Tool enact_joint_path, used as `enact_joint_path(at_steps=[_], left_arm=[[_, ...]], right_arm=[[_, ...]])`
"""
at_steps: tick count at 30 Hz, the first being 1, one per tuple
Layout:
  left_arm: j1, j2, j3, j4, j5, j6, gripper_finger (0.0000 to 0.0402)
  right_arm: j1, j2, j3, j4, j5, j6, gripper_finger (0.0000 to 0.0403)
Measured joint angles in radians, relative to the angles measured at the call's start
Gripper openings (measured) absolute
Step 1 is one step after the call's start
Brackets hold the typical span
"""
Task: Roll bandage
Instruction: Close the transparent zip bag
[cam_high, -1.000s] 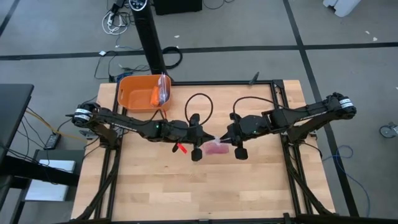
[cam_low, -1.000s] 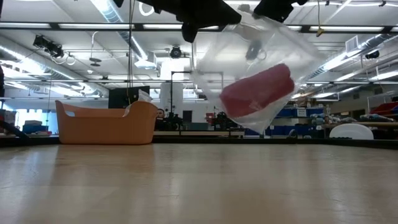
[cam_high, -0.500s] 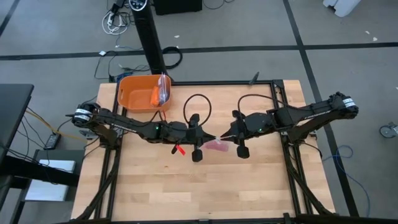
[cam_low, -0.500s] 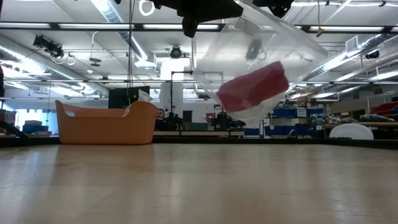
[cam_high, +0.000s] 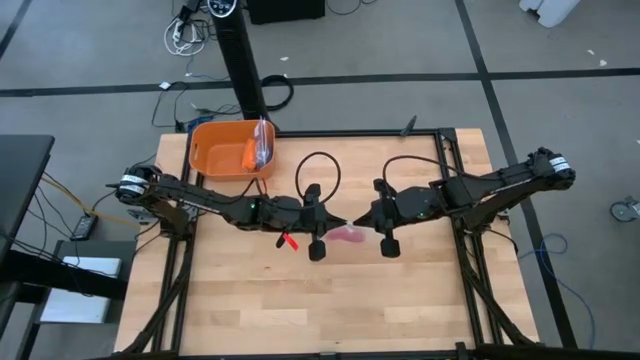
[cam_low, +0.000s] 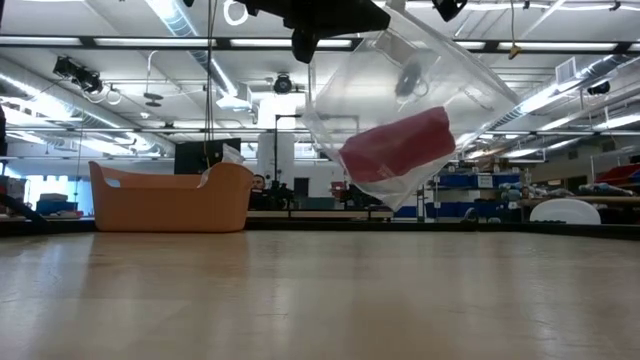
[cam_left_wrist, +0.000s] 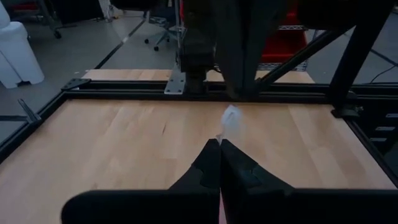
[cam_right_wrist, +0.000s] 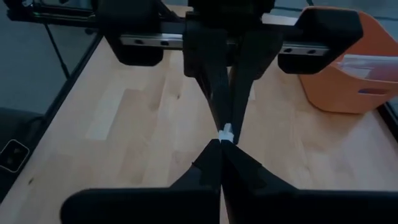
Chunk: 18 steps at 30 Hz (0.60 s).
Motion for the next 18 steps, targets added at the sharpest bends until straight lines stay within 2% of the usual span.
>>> enact_joint_path(at_steps=[14, 18], left_arm=[[0.001, 0.001, 0.000, 0.013, 0.002, 0.000, 0.0000], [0.000, 0.001, 0.000, 0.017, 0.039, 0.000, 0.0000]], right_arm=[[-0.027, 0.049, -0.001, 0.008, -0.021, -0.004, 0.0001], [-0.040, 0.049, -0.001, 0.010, -0.011, -0.003, 0.0001]])
